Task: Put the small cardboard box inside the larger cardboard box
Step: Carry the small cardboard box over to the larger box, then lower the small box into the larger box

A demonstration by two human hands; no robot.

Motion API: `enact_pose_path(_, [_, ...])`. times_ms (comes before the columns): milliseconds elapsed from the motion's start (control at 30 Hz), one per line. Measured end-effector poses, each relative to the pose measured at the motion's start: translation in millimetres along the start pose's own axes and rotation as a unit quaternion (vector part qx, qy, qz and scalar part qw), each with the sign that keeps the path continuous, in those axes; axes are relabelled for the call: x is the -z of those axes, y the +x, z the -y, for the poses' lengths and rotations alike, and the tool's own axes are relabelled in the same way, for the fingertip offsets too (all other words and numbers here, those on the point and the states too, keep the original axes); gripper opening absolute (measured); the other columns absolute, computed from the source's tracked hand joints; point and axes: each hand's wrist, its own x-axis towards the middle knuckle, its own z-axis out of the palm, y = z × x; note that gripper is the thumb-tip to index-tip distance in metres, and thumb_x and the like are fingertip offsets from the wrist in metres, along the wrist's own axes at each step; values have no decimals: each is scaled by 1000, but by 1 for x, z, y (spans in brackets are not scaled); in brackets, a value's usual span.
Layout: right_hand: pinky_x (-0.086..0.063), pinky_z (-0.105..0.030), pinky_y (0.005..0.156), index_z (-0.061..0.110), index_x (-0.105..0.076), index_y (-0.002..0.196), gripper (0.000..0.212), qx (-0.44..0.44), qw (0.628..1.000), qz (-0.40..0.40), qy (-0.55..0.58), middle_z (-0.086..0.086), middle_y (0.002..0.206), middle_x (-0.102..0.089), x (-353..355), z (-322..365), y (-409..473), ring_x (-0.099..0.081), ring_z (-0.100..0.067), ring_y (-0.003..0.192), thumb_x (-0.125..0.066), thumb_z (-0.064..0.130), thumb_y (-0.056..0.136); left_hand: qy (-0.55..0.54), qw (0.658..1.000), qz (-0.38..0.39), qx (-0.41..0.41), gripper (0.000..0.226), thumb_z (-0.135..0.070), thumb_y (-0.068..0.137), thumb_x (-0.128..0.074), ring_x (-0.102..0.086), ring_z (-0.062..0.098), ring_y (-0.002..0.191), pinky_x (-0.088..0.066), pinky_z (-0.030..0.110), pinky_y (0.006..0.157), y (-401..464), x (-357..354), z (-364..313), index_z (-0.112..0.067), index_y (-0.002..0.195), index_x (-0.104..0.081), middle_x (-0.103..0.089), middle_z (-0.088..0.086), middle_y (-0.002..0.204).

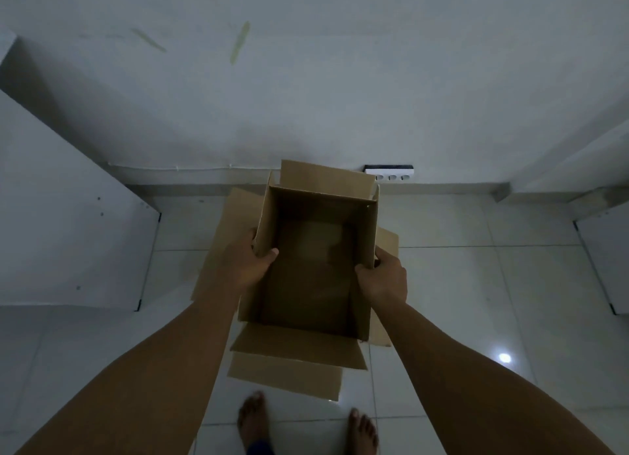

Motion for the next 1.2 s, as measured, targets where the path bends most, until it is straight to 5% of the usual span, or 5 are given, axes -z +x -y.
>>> enact_pose_path(167, [-45,-22,58,26,-56,140,47,-17,1000,-17,13,6,94,-64,-31,0,20,-58,-8,68,-59,16,94,26,1000,17,-3,77,-55,88,-65,-54,33,131,-47,51,105,45,-3,12,-23,152,-36,-52,9,148])
enact_pose_path(467, [-55,-29,61,30,-56,140,48,-48,999,-21,-5,8,90,-62,-63,-13,51,-65,-15,70,-55,13,95,21,999,47,14,79,-47,92,-65,-43,35,141,-39,49,111,92,-27,29,-21,156,-27,-40,12,157])
enact_pose_path(633, [-54,-28,62,28,-55,142,46,-57,998,-24,-17,-4,113,-72,-68,-17,65,-66,-18,71,-51,13,98,16,997,70,9,76,-42,93,-66,-44,34,140,-40,47,110,108,-35,32,-18,155,-30,-43,12,155])
enact_pose_path(800, [-56,-35,79,21,-55,142,43,-61,998,-20,-17,-6,127,-68,-71,-18,67,-70,-26,95,-54,16,99,15,997,72,-1,75,-38,92,-68,-48,32,137,-43,46,109,113,-40,33,-20,155,-32,-45,10,154])
enact_pose_path(1200, [-47,-33,88,20,-59,135,42,-63,998,-16,-18,-4,127,-66,-86,-15,60,-63,-25,112,-60,19,93,47,995,62,-55,77,-37,91,-69,-42,28,143,-38,46,116,116,-51,31,-22,156,-30,-40,7,159])
